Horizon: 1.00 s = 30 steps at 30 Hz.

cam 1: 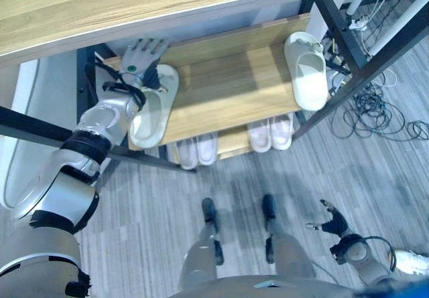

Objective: Arrange the slippers neatly on the shoe rack.

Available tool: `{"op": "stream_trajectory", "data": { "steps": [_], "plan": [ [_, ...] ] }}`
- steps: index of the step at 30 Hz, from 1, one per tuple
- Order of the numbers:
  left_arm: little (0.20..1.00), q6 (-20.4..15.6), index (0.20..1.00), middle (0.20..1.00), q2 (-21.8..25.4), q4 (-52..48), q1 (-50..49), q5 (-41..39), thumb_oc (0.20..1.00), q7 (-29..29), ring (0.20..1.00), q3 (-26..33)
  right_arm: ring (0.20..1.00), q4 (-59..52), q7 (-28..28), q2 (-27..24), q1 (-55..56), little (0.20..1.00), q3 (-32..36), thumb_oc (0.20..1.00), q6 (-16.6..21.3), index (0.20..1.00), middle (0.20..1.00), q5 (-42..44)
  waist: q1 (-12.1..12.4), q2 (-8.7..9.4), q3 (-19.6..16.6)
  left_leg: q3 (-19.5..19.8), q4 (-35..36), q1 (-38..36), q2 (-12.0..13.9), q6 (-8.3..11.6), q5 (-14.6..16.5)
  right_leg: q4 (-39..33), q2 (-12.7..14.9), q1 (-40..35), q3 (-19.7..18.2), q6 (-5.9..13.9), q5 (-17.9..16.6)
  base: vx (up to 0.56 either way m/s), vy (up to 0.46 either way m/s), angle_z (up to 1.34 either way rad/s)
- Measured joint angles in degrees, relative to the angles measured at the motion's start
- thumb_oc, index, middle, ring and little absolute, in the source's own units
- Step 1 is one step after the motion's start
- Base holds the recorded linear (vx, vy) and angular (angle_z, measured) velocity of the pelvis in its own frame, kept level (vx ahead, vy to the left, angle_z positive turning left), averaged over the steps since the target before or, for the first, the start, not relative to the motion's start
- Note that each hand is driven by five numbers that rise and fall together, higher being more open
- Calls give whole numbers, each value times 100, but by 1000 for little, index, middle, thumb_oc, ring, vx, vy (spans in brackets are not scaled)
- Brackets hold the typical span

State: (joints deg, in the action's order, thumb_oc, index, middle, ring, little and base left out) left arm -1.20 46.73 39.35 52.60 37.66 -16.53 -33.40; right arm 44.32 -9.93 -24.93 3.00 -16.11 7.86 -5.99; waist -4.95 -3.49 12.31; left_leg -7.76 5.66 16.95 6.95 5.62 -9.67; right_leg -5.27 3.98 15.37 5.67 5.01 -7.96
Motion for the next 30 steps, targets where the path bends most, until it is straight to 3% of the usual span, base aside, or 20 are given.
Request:
{"op": "stream_trajectory", "data": {
  "steps": [30],
  "plan": [
    [1000,81,1000,1000,-22,-460,-339,-45,1000,5,1000,432,1000,58,-28,17,-107,1000,-56,1000,-126,1000,1000,-40,110,57,64,95,0,-37,3,7,-30,-1,-5,-87,84,2,-6,0,0,0]
  ]
}}
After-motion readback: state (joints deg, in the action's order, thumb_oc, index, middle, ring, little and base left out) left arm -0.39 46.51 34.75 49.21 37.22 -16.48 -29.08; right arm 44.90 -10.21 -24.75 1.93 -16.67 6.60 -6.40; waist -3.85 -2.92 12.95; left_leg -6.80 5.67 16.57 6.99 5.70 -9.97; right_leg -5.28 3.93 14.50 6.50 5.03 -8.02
